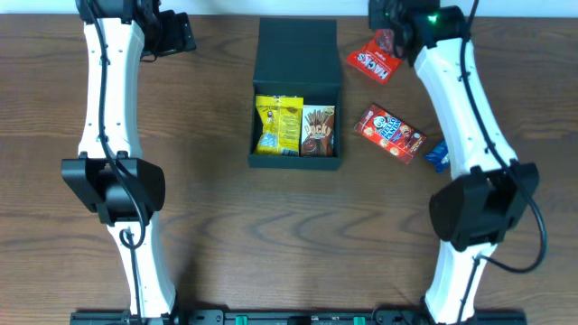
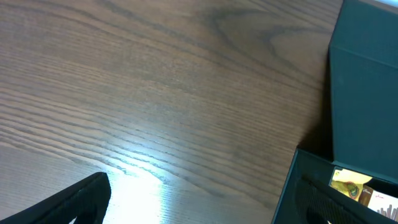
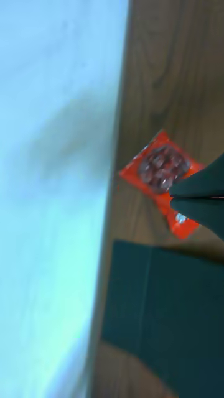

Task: Pack container
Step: 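Grasp the red Hello Panda bag with the right gripper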

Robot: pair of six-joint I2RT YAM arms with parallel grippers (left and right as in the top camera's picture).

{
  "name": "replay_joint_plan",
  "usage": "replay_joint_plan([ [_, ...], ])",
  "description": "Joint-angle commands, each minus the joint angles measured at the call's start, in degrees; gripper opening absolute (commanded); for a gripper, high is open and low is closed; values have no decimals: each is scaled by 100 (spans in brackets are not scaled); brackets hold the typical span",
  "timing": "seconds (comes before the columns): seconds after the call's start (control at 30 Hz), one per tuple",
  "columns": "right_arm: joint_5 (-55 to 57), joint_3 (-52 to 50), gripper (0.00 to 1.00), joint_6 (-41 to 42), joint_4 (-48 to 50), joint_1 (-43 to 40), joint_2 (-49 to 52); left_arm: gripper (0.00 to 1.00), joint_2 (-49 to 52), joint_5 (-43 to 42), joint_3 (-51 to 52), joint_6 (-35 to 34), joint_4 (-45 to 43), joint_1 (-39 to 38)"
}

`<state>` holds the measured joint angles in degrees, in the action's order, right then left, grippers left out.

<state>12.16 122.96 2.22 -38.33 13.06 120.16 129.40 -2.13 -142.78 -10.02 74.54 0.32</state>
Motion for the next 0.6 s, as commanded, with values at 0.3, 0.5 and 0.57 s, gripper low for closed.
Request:
replay_joint_plan([
  [0.3,363,57,99,201,-302,-326,793,95,79,122,20,105,4,13],
  [0.5,-20,57,99,203,256,-581,1805,95,79,105,20,103,28,13],
  [0.57,-48,59,99,201,444,-590,1998,95,79,103,20,103,26,11],
])
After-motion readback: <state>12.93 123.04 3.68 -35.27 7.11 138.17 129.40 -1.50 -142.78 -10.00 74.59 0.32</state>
